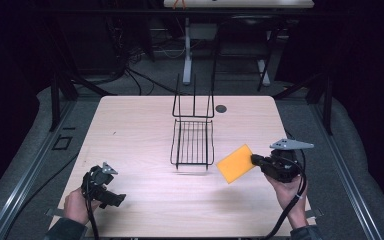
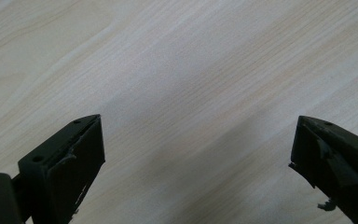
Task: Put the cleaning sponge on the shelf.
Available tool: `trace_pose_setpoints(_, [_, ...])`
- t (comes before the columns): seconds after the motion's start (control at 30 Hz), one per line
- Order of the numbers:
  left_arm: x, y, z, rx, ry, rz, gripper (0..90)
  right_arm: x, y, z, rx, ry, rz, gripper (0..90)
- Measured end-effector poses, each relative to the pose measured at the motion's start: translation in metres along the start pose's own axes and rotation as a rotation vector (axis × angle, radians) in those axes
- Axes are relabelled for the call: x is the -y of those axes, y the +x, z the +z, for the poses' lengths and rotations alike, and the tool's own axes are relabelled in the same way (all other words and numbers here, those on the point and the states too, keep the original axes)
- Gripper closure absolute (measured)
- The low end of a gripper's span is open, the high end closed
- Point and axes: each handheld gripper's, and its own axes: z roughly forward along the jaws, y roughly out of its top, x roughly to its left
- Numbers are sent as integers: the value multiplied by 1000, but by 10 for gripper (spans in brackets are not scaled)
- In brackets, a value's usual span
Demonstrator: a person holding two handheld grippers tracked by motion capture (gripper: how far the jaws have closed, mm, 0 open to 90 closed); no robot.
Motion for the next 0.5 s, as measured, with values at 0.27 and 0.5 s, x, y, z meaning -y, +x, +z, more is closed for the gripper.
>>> trace_pose_setpoints(0.27, [0, 0, 0, 1, -2, 1, 28, -12, 6, 9, -11, -10, -11, 883])
trace_pose_setpoints(0.5, [0, 0, 0, 3, -3, -1, 28, -19, 11, 17, -21, -13, -25, 885])
